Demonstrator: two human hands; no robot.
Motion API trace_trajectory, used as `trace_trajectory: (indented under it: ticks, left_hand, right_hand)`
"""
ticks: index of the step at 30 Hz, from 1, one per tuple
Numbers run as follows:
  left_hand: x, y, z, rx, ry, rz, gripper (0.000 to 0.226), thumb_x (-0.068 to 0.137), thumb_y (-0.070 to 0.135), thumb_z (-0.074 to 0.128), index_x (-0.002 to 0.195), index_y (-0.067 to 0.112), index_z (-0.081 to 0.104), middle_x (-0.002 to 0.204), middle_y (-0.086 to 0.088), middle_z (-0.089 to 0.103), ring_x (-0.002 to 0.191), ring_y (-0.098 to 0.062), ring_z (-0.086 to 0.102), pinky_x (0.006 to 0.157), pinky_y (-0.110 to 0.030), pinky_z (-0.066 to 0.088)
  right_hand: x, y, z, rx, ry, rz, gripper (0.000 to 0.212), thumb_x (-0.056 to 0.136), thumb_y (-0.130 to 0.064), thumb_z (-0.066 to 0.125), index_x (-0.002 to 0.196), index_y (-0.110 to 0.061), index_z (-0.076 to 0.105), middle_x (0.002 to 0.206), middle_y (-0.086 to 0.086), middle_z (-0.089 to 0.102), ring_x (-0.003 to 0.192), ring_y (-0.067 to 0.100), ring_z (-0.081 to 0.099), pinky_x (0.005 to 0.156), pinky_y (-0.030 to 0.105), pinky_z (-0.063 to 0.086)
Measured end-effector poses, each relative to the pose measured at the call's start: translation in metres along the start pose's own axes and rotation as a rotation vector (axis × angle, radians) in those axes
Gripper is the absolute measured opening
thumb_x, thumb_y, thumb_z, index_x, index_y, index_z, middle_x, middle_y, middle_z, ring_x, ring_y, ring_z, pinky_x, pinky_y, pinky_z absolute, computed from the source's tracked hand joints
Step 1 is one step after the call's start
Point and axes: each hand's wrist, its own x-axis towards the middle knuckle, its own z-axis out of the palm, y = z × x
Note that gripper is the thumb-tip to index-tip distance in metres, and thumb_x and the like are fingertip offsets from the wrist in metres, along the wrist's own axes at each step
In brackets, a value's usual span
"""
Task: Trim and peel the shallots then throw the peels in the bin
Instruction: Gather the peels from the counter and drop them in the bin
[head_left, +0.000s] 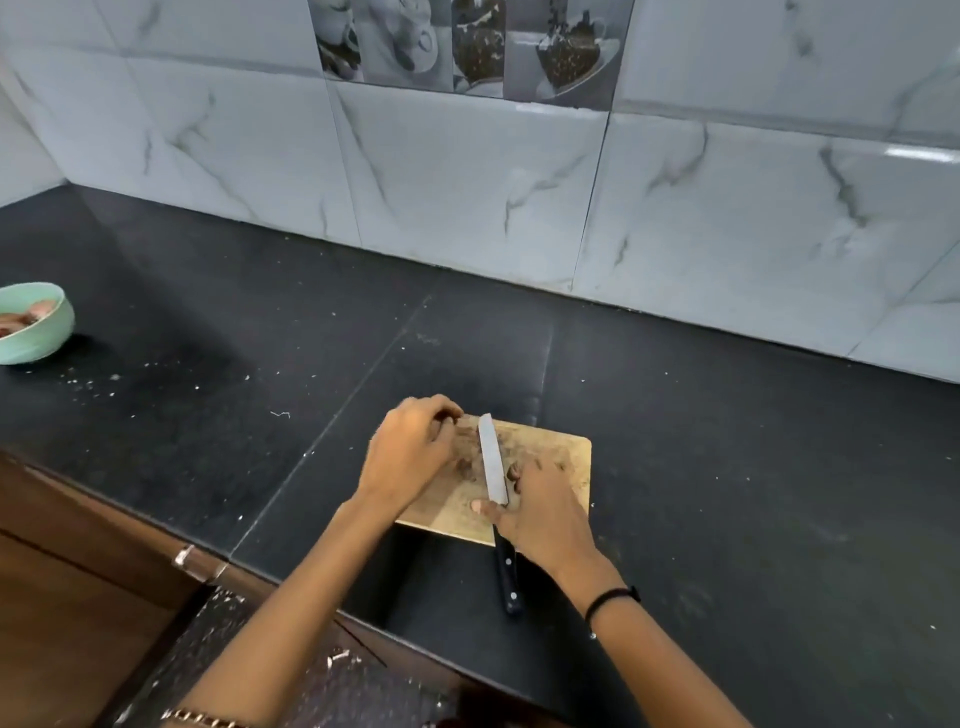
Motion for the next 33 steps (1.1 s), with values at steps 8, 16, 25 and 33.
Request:
trace_trajectory:
  ticks: [8,16,25,33]
  left_hand:
    - [0.018,-0.036,-0.015,-0.114,0.137,-0.152,0.021,0.094,0.019,0.055,0.101,0.031,0.071,0.101,0.005,0.067,0.092,-0.006,0.061,0.077,-0.027,0.049]
    - [0.027,-0.044,-0.019,-0.217,0.127,-0.151,0.025,0.092,0.01,0.058,0.104,0.027,0.071,0.104,0.009,0.066,0.102,-0.006,0.059,0.085,-0.024,0.046]
    - [0.012,-0.062,-0.02,-0.303,0.111,-0.231,0.029,0.099,0.019,0.055,0.126,0.025,0.063,0.123,0.009,0.061,0.116,-0.009,0.054,0.098,-0.029,0.043]
    - [-0.013,-0.063,0.002,-0.503,-0.023,-0.314,0.049,0.101,0.053,0.044,0.145,0.032,0.044,0.137,0.007,0.059,0.128,-0.01,0.052,0.111,-0.043,0.042]
  right_hand:
    - [-0.004,-0.006,-0.007,0.138,0.072,0.054,0.023,0.085,-0.024,0.074,0.098,-0.02,0.055,0.085,-0.007,0.061,0.077,0.01,0.061,0.064,0.025,0.051]
    - [-0.012,-0.006,-0.005,0.225,0.265,0.216,0.008,0.096,-0.026,0.066,0.102,-0.022,0.067,0.077,-0.014,0.068,0.071,-0.002,0.066,0.063,0.02,0.056]
    - [-0.013,0.006,0.011,0.038,0.376,0.272,0.029,0.094,-0.037,0.067,0.116,-0.018,0.063,0.111,-0.007,0.053,0.108,0.011,0.049,0.086,0.035,0.056]
    - [-0.026,0.007,0.017,0.08,0.316,0.362,0.069,0.093,-0.065,0.05,0.145,-0.02,0.044,0.165,-0.004,0.018,0.151,0.017,0.021,0.12,0.042,0.026]
